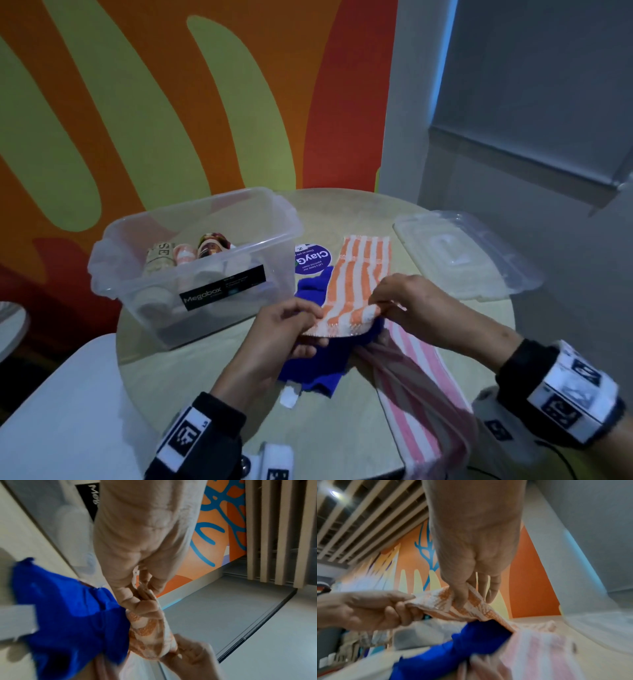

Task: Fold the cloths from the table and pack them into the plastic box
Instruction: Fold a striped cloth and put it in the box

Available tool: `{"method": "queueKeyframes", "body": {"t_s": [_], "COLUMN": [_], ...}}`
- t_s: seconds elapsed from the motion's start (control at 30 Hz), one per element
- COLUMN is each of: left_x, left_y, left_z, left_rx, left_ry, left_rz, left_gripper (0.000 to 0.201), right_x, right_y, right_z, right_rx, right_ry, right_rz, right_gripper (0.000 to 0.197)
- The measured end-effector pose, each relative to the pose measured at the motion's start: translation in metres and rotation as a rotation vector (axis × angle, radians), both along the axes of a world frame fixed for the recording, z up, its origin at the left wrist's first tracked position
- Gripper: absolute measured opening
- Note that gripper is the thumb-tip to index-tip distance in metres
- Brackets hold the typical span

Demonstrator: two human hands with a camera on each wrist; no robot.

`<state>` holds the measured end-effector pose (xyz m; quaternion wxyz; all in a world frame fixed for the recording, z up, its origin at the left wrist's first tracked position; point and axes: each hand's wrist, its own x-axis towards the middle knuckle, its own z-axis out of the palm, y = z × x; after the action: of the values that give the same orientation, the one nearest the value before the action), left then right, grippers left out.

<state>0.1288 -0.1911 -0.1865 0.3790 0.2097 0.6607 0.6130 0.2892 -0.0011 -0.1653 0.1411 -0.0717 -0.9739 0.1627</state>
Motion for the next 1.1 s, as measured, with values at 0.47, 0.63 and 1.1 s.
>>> {"method": "queueKeyframes", "body": {"t_s": [0.47, 0.63, 1.1], "left_x": [0.040, 0.042, 0.033], "left_y": [-0.020, -0.020, -0.020], "left_z": [-0.047, -0.043, -0.024], "left_rx": [-0.145, -0.101, 0.081], "left_ry": [-0.152, -0.189, -0.289], "left_rz": [-0.084, 0.009, 0.081], "left_gripper": [0.016, 0.013, 0.017], "right_x": [0.049, 0.045, 0.036], "right_y": [-0.039, -0.065, -0.074], "right_z": [-0.073, -0.070, -0.084], "right_rx": [-0.382, -0.892, -0.131], "right_ry": [-0.161, -0.156, 0.370], "right_rz": [-0.541, -0.529, -0.409], "right_gripper": [0.029, 0.063, 0.020]}}
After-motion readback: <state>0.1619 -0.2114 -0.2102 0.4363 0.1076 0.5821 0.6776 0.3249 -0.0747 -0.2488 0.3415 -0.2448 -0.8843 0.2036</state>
